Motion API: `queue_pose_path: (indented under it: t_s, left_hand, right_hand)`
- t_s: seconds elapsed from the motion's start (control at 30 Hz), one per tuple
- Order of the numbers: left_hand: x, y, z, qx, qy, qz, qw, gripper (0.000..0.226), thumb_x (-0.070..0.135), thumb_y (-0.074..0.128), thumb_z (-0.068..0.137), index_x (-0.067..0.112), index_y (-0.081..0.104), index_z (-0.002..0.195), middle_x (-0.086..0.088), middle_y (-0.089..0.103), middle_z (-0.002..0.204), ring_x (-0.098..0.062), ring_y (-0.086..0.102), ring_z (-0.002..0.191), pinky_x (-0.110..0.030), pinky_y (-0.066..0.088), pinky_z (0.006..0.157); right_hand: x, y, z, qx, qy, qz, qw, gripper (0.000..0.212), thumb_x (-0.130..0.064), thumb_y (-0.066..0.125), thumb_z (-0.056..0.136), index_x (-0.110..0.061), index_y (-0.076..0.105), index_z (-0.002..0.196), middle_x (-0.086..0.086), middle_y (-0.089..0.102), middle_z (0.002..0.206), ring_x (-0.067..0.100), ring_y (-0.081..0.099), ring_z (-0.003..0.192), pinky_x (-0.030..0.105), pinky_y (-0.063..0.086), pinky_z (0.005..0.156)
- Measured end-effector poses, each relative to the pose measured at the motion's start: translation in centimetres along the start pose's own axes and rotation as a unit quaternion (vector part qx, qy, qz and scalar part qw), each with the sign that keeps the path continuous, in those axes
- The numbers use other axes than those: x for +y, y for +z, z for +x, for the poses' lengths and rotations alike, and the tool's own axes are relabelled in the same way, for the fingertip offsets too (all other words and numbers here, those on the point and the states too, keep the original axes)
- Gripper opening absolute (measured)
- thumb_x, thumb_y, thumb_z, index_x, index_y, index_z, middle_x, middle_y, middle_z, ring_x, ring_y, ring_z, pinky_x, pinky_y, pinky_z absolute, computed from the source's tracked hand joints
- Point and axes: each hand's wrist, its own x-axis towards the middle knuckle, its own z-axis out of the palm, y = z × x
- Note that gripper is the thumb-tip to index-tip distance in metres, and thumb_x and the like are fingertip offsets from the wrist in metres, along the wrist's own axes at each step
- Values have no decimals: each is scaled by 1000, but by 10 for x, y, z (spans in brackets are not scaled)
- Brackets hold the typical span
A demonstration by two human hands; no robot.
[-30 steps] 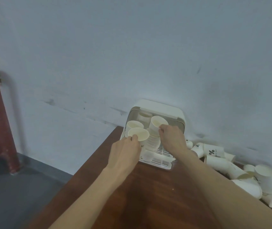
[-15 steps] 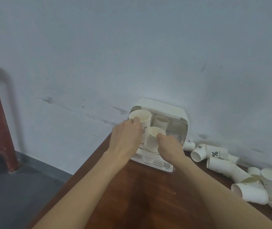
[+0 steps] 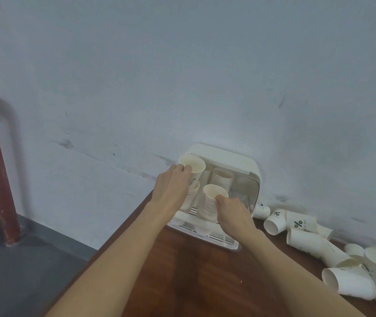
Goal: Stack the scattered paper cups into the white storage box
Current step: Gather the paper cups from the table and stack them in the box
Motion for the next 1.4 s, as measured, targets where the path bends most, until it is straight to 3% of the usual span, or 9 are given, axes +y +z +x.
queue_pose_path:
  t_s: [0.4, 0.57, 0.73, 0.87, 0.97, 1.07, 1.27, 1.4]
  left_hand:
    - [-3, 25, -8, -38, -4, 41, 998, 18, 8, 43, 96, 14, 52, 110, -4, 59, 104, -25, 55, 94, -33, 31, 59]
    - [-5, 35, -12, -64, -5, 46, 997, 14, 14, 45, 99, 16, 54, 110, -3, 61, 103, -25, 57, 93, -32, 31, 59]
    - [-9, 51, -18, -71, -20, 19, 997, 12, 14, 55, 93, 18, 50, 103, -2, 62, 98, -25, 58, 88, -32, 34, 55]
    - [-8, 58, -22, -69, -28, -16, 997, 19, 20, 48, 97, 19, 45, 116, -4, 61, 102, -27, 57, 89, -34, 39, 58]
    - [-8, 60, -24, -82, -36, -40, 995, 30, 29, 48, 98, 19, 39, 124, -7, 60, 105, -29, 56, 91, -34, 39, 61]
    - [-5, 61, -23, -88, -39, -69, 993, 35, 28, 52, 96, 15, 38, 125, -11, 59, 109, -31, 55, 94, -36, 37, 63]
    - [6, 60, -21, -86, -30, -102, 991, 28, 28, 53, 96, 15, 39, 117, -9, 58, 111, -31, 53, 99, -34, 35, 62]
    - [18, 62, -19, -93, -3, -102, 990, 31, 29, 52, 97, 14, 39, 120, -10, 59, 112, -31, 51, 104, -35, 36, 63]
  right_hand:
    - [-3, 3, 0, -3, 32, 23, 999, 15, -6, 35, 91, -11, 48, 97, 17, 60, 93, 39, 58, 85, 37, 39, 62]
    - [-3, 4, 0, 1, 31, 27, 999, 15, -7, 35, 92, -11, 48, 97, 17, 60, 93, 39, 57, 84, 38, 39, 62]
    - [-1, 1, 1, -8, 26, 35, 999, 14, -12, 34, 95, -11, 47, 99, 18, 61, 96, 39, 58, 86, 38, 40, 63]
    - [-4, 0, -3, -30, 21, 51, 998, 17, -26, 40, 96, -11, 40, 104, 12, 52, 87, 36, 56, 87, 37, 36, 63]
    - [-1, 7, -6, -22, 23, 28, 999, 28, -25, 48, 93, -9, 38, 114, 13, 57, 89, 35, 58, 87, 36, 35, 62]
    - [6, 13, -6, -7, 42, 15, 999, 30, -26, 50, 94, -9, 39, 116, 17, 62, 100, 37, 58, 93, 36, 35, 65]
    - [34, 19, -5, 28, 94, -16, 995, 27, -26, 51, 95, -9, 40, 114, 14, 64, 98, 35, 59, 91, 35, 36, 60]
    - [51, 21, 5, 20, 134, -33, 990, 36, -26, 51, 97, -6, 37, 124, 15, 63, 107, 35, 60, 98, 37, 38, 65]
